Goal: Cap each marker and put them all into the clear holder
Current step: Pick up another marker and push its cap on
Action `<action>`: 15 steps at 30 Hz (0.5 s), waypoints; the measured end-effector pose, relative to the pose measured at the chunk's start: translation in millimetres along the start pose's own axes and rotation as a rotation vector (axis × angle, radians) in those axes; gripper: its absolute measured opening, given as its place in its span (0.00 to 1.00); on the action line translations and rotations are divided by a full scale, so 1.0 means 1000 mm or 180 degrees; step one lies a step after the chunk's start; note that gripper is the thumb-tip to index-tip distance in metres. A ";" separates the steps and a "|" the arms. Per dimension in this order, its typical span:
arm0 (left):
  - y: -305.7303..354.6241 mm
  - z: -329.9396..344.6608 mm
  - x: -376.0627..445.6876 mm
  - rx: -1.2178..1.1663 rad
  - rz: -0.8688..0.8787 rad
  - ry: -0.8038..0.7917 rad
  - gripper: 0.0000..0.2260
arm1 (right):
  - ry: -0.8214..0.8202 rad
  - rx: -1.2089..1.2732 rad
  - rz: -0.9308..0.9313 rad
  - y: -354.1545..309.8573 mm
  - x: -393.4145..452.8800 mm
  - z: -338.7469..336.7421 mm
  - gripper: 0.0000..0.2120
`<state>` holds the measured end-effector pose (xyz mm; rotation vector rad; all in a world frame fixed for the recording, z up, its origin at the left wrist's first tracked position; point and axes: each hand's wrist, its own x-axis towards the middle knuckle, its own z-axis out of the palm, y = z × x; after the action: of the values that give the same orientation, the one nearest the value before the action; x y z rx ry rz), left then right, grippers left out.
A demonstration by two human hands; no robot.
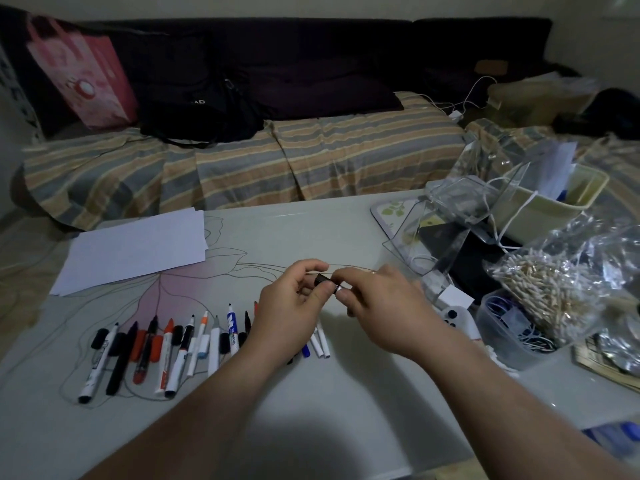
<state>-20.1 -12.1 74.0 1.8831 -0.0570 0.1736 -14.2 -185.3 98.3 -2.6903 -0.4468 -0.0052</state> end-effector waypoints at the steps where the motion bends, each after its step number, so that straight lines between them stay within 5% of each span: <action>1: 0.000 0.001 0.001 -0.0086 -0.0074 -0.0006 0.07 | 0.0006 0.0049 -0.0022 0.000 0.001 -0.002 0.11; 3: -0.003 0.003 0.002 -0.0149 -0.0125 -0.0066 0.07 | 0.0204 0.0370 -0.0031 -0.001 0.003 -0.012 0.08; 6: -0.015 0.005 0.004 0.0212 -0.0180 -0.0186 0.07 | 0.1177 0.1081 0.0190 0.004 0.004 -0.034 0.06; 10: -0.040 0.005 0.008 0.1530 0.0134 -0.0554 0.10 | 0.2442 0.1638 0.0531 0.019 -0.001 -0.060 0.09; 15: -0.056 0.004 0.011 0.1915 0.0197 -0.0719 0.08 | 0.2680 0.1323 0.0681 0.033 0.000 -0.053 0.26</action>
<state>-1.6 2.3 22.0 2.4972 -0.2394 0.0160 -1.2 -234.8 133.7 -2.0617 0.0999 -0.8426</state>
